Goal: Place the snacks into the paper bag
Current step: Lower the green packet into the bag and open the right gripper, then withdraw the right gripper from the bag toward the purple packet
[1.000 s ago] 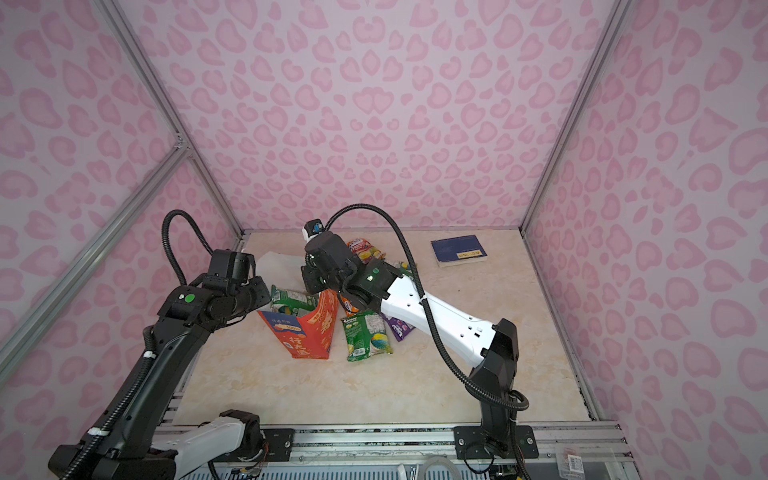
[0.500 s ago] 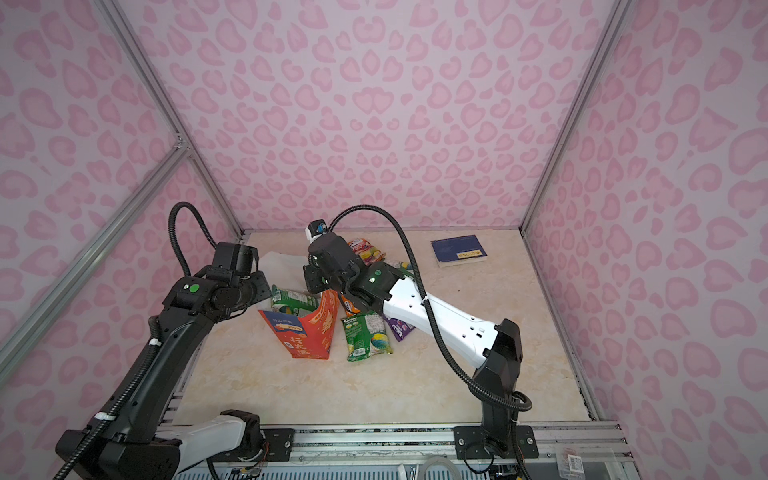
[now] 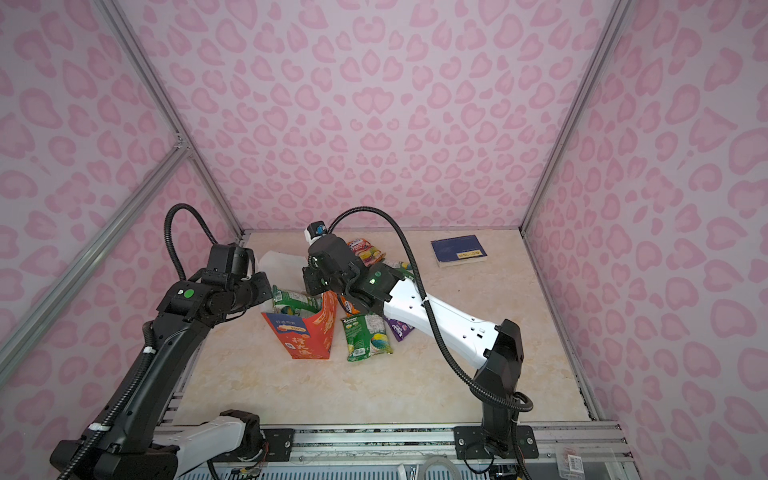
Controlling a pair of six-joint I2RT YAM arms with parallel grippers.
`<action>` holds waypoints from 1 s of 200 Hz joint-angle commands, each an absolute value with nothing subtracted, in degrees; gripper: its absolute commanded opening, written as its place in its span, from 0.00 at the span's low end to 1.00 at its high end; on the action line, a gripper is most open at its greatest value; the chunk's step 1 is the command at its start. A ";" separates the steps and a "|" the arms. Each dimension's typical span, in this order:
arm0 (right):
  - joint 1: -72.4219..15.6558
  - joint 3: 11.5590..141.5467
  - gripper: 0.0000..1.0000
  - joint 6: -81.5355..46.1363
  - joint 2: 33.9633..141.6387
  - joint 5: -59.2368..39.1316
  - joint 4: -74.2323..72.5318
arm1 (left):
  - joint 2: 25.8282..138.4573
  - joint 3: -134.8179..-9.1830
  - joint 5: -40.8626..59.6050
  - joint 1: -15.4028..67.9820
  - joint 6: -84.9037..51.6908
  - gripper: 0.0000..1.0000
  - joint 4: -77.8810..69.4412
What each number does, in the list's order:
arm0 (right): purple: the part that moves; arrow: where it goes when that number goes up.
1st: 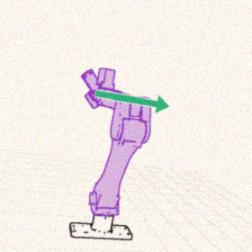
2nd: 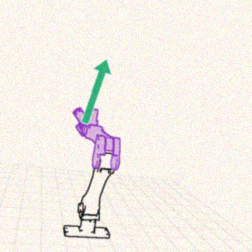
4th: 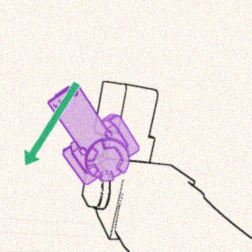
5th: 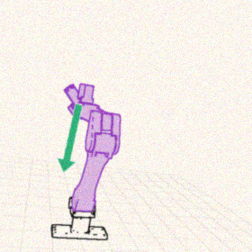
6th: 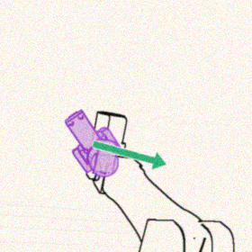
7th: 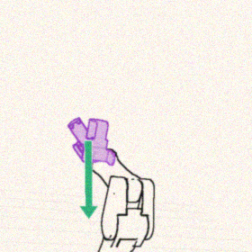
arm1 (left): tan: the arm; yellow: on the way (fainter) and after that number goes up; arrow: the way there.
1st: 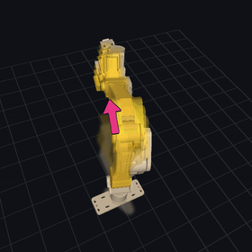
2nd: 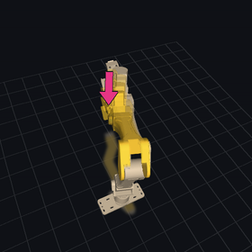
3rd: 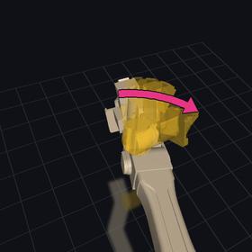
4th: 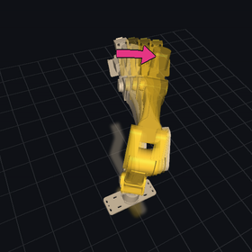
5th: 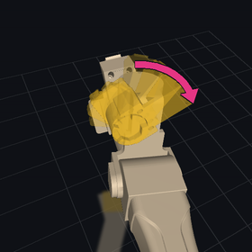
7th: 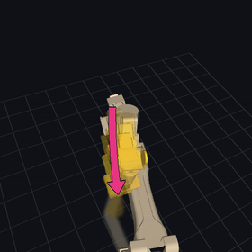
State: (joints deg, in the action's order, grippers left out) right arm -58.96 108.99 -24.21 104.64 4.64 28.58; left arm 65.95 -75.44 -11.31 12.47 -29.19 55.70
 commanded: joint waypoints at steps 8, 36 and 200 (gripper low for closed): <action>-59.41 108.97 0.02 -24.74 103.88 4.29 24.36 | 63.51 -75.15 -11.60 12.44 -26.91 0.03 53.78; -58.94 110.24 0.33 -24.98 104.93 5.01 25.32 | 63.47 -73.70 -10.31 12.50 -26.70 0.03 52.70; -20.38 56.54 0.98 -28.61 69.42 -13.34 19.58 | 56.63 -65.97 -4.75 11.11 -24.89 0.03 46.07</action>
State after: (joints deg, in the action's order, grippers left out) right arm -25.52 62.26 -26.41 68.31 -3.86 25.54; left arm 57.41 -66.65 -7.49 11.81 -25.52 49.19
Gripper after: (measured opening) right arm 0.979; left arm 0.059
